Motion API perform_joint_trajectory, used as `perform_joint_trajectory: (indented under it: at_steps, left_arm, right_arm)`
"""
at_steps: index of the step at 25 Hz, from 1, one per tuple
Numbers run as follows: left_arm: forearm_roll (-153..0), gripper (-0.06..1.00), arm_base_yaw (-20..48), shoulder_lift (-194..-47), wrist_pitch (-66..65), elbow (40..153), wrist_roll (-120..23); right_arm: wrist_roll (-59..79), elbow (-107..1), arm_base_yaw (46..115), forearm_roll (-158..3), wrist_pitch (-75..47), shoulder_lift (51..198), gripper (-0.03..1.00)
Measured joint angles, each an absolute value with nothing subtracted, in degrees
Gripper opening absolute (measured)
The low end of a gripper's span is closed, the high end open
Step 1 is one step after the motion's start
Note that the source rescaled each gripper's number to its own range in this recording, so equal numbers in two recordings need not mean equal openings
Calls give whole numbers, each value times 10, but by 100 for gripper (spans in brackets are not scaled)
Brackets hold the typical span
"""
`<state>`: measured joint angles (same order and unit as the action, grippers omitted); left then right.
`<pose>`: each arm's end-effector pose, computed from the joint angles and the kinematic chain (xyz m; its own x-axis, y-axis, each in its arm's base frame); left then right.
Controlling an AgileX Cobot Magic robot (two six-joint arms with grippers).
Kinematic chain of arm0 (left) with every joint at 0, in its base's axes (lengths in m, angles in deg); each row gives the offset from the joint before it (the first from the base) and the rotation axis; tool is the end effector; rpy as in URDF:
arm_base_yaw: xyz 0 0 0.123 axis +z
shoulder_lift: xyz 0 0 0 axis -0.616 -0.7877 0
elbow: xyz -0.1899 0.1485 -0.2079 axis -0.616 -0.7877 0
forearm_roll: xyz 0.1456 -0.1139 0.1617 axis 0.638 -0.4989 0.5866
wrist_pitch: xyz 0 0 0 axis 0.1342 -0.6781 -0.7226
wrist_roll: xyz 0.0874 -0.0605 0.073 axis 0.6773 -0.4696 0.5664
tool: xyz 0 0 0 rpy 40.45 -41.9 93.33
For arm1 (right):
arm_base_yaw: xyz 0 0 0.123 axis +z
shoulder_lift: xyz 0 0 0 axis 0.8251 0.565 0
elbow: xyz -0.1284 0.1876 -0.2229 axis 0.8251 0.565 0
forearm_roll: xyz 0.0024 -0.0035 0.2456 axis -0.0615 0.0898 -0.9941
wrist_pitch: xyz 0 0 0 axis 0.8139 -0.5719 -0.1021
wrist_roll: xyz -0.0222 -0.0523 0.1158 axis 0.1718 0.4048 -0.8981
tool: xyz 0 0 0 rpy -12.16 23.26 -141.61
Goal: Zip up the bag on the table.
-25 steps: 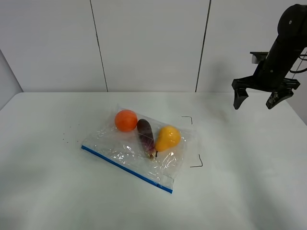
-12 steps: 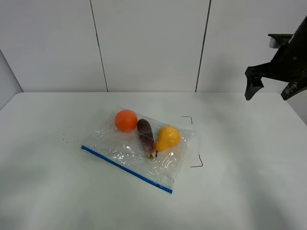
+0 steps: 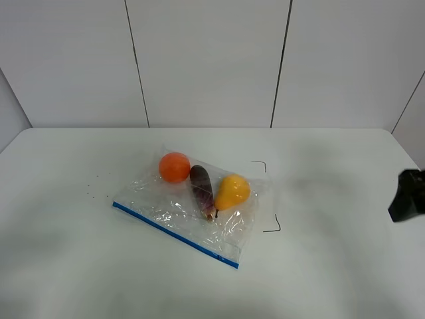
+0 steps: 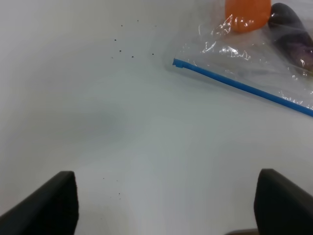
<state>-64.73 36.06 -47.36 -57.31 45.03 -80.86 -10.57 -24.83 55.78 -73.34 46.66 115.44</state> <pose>-0.0100 -0.0028 0.2554 -0.4486 0.0368 -0.8930 0.0651 0.9978 0.0084 0.1713 0.0085 0.2918 -0.9731 -0.0176 -0.2298 -0.0313 0.9979 0.0562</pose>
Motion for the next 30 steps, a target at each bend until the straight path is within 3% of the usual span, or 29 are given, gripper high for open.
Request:
perform_joint_trajectory:
  at_steps: [8,15,22,30]
  left_arm:
    - [-647,93,361,-474,-573,450,-809]
    - [-647,93,361,-474,-573,450,-809]
    - [-647,93,361,-474,-573,450,-809]
    - [-647,93,361,-474,-573,450,-809]
  right_arm:
    - [-106,-62,559,-733,370,842,100]
    - [-99,-16,559,-733,353,623,100]
    - [-99,-15,559,-733,352,521,100]
    - [-99,-15,559,-727,352,512,100]
